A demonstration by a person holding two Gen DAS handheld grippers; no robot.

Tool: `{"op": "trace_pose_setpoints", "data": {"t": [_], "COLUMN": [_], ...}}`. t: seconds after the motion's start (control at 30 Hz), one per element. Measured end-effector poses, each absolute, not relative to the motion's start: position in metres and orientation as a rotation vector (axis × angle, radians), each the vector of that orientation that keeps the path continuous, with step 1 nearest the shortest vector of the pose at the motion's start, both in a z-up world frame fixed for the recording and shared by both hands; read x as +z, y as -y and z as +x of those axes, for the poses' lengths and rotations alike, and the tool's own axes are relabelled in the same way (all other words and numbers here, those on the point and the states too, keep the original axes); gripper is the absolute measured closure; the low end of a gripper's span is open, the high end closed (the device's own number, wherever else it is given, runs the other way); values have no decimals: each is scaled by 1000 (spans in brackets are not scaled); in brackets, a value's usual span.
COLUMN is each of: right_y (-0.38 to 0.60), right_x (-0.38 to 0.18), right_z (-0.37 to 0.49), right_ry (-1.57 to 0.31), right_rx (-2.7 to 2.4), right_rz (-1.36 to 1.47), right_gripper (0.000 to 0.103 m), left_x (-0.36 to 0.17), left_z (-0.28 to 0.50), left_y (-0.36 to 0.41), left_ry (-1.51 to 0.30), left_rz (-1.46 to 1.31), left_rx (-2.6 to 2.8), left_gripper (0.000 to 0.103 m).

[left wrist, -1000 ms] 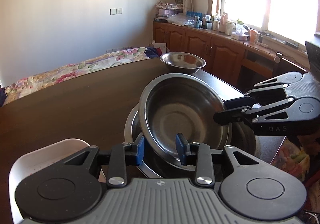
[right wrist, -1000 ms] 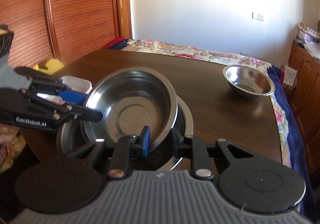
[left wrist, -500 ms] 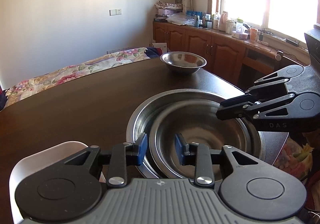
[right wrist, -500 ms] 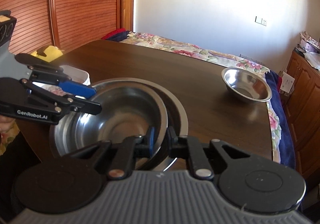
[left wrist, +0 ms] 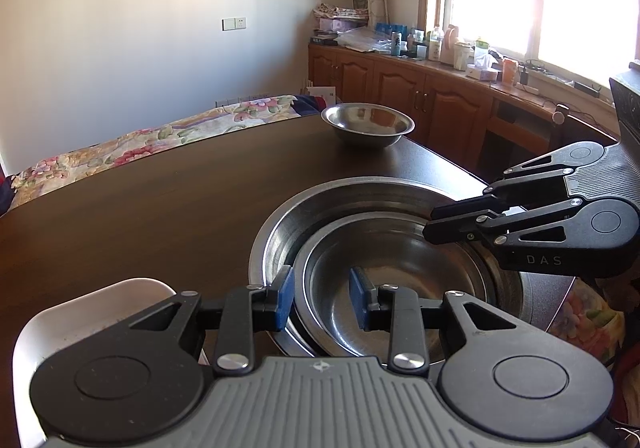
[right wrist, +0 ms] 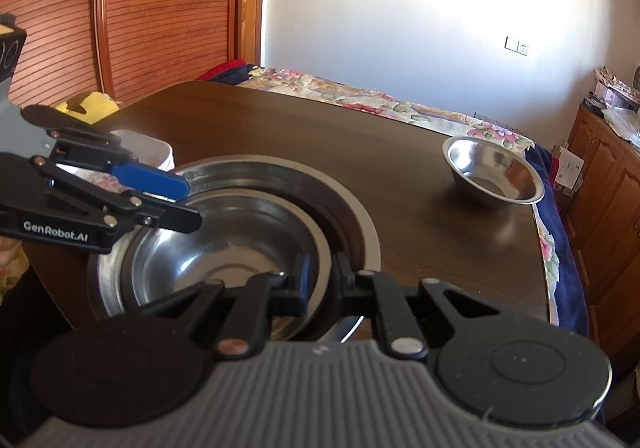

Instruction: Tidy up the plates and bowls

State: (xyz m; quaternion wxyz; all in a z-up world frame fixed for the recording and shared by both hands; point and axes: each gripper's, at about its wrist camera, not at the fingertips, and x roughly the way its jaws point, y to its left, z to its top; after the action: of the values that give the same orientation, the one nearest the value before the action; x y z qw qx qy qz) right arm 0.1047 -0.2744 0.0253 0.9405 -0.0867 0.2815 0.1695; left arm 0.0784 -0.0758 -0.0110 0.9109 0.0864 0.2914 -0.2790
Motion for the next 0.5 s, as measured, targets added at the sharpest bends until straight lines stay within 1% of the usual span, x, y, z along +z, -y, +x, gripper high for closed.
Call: {"op": "trace_pose_setpoints", "data": {"t": [0.5], "right_y": [289], "right_x": [30], "right_z": [98], "right_ry": [-491], "right_rx": [335], "right_rz": [-52], "right_gripper": [89], "left_x": [-5], "left_z": [75], "left_y": [75], "left_ry": [-585], "left_rz": [153], "left_rx": [-570], "left_gripper": [69]}}
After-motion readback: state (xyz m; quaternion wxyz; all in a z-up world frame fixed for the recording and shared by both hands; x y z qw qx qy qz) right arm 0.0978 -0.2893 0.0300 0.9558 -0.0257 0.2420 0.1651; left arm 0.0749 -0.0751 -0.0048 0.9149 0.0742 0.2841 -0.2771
